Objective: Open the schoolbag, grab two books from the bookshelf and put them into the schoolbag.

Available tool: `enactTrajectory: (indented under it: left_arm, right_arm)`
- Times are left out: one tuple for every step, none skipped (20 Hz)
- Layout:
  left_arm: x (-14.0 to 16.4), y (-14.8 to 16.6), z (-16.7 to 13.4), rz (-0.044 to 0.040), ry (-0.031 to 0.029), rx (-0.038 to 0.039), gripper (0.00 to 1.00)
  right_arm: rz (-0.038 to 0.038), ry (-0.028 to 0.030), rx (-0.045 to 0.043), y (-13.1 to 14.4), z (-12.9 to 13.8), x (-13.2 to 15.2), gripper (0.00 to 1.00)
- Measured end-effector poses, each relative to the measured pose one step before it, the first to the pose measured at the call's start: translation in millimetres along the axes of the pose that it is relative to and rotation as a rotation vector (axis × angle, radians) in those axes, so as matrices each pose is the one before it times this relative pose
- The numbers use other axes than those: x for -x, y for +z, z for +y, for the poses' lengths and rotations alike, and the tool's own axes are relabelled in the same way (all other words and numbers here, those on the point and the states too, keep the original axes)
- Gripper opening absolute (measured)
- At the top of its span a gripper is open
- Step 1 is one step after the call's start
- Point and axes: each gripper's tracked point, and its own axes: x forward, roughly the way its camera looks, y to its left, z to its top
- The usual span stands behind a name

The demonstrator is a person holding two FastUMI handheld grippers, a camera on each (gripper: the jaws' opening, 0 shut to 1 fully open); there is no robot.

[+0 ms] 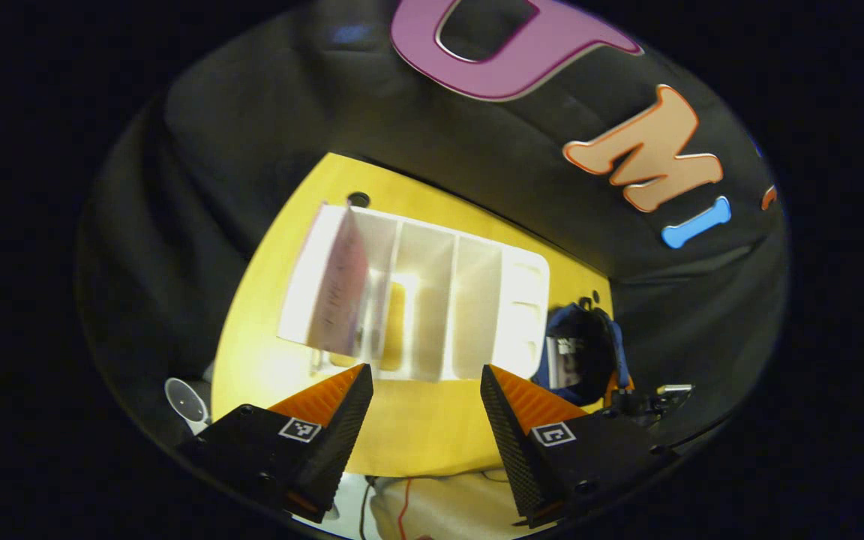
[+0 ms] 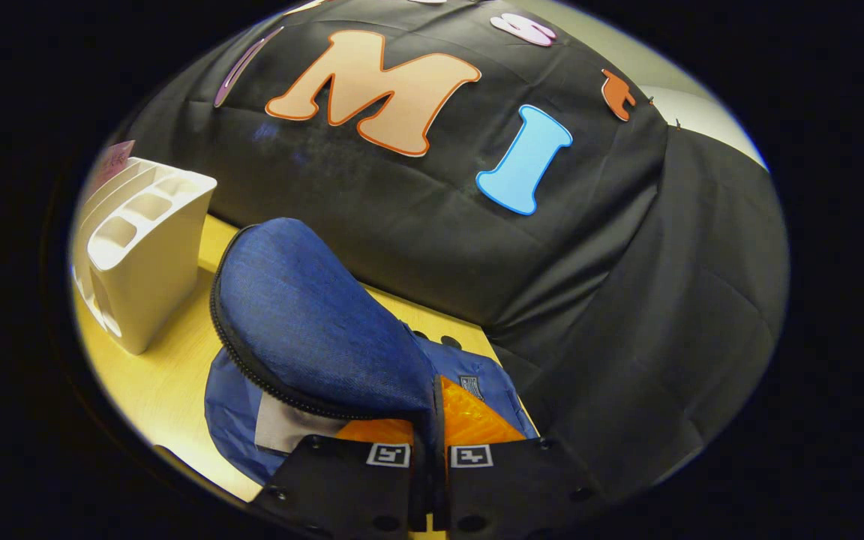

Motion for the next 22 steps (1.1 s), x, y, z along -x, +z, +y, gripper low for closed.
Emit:
enactTrajectory:
  left_arm:
    - [-1.1, 9.14, 14.71, -0.01082, 0.02729, -0.01642, 0.86]
    - [-4.56, 6.92, 11.61, -0.00134, 0.01809, -0.01508, 0.86]
    - [-4.21, 2.55, 8.45, 0.00363, 0.01221, -0.01118, 0.86]
    - [-7.19, 0.26, 5.5, 0.02076, 0.00341, 0.00018, 0.86]
    - [-5.08, 1.79, 3.62, 0.00919, -0.00153, -0.00249, 0.86]
    - [-6.95, 0.68, 5.57, 0.01033, 0.00718, -0.00362, 0.86]
    - [-7.36, -2.55, 5.3, 0.01658, 0.00224, -0.00116, 0.86]
    - [-7.45, 0.72, 1.73, 0.0072, -0.00437, 0.00035, 0.86]
    - [-6.78, -0.34, 0.64, 0.01643, -0.0063, -0.00023, 0.86]
    - [-6.81, -0.49, 0.36, 0.01064, -0.00518, 0.00761, 0.86]
    - [-3.61, 0.41, -1.09, 0.01175, -0.01403, 0.00372, 0.86]
    - [-3.89, 0.37, -1.62, 0.01234, -0.01133, 0.00253, 0.85]
    - [-3.71, -0.1, -0.9, 0.00783, -0.01057, -0.00039, 0.8]
    - [-3.64, 0.65, -2.2, 0.01003, -0.00945, -0.00565, 0.78]
    - [-5.38, 0.97, -1.67, 0.00958, -0.0004, -0.00879, 0.76]
    - [-3.56, 0.41, -1.1, 0.01018, -0.00172, -0.01035, 0.75]
    - [-2.3, -0.82, -2.36, 0.0111, -0.00547, -0.00622, 0.73]
    - [-1.95, 0.73, -5.18, 0.00985, -0.00449, -0.00192, 0.66]
    - [-1.93, 0.89, -5.54, 0.009, -0.00593, -0.00133, 0.66]
    - [-5.88, 0.89, -4.69, 0.00881, -0.00617, -0.00603, 0.69]
    - [-5.72, 0.97, -4.47, 0.00568, -0.00562, -0.00686, 0.59]
    - [-7.03, 1.61, -4.52, 0.00629, -0.00676, -0.00584, 0.65]
  right_arm:
    - [0.00623, -0.00348, -0.01226, -1.08, 0.09, -0.32, 0.04]
    - [0.00684, -0.00283, -0.01369, -0.68, 0.58, 0.12, 0.06]
    - [0.00573, -0.00246, -0.00975, -1.05, 0.76, 0.38, 0.07]
    - [0.00283, -0.00205, -0.00122, 0.49, 0.68, 0.18, 0.06]
    - [0.00138, -0.00129, 0.00559, -1.23, 1.23, -1.0, 0.04]
    - [0.0043, -0.00145, 0.00418, -0.74, 0.91, 0.57, 0.04]
    - [0.00475, 0.00034, 0.00058, -0.59, 1.1, -0.01, 0.04]
    - [0.00343, -0.00186, 0.0036, -0.03, 1.31, -0.17, 0.04]
    - [0.00227, -0.00288, 0.00591, -0.2, 0.6, 0.24, 0.04]
    - [0.00251, -0.00233, 0.00436, -0.65, 0.64, -0.22, 0.04]
    - [0.00419, -0.00217, -0.00008, -1.3, 1.12, 0.26, 0.04]
    - [0.00504, -0.00174, -0.0027, 0.09, 1.03, -0.02, 0.04]
    - [0.00505, -0.00282, -0.00366, -1.55, -0.39, -0.59, 0.04]
    - [0.00228, -0.00521, -0.00159, 0.65, -0.13, 0.09, 0.04]
    - [0.00194, -0.00623, -0.00132, -0.15, -0.65, 0.5, 0.04]
    - [0.00301, -0.00394, -0.00357, 0.25, 0.64, -0.15, 0.04]
    - [0.00275, -0.00296, -0.0034, -0.65, 0.22, -0.21, 0.04]
    - [0.00226, -0.00169, -0.00514, -0.31, 0.95, 0.27, 0.04]
    - [0.00332, -0.00064, -0.00352, -0.96, 1.0, -0.42, 0.04]
    - [0.00343, -0.00067, -0.00039, -0.12, 1.21, -0.59, 0.04]
    - [0.00049, -0.00093, 0.0009, -0.82, -0.22, 0.04, 0.04]
    - [0.00018, -0.00055, 0.00027, 0.22, 0.42, 0.09, 0.06]
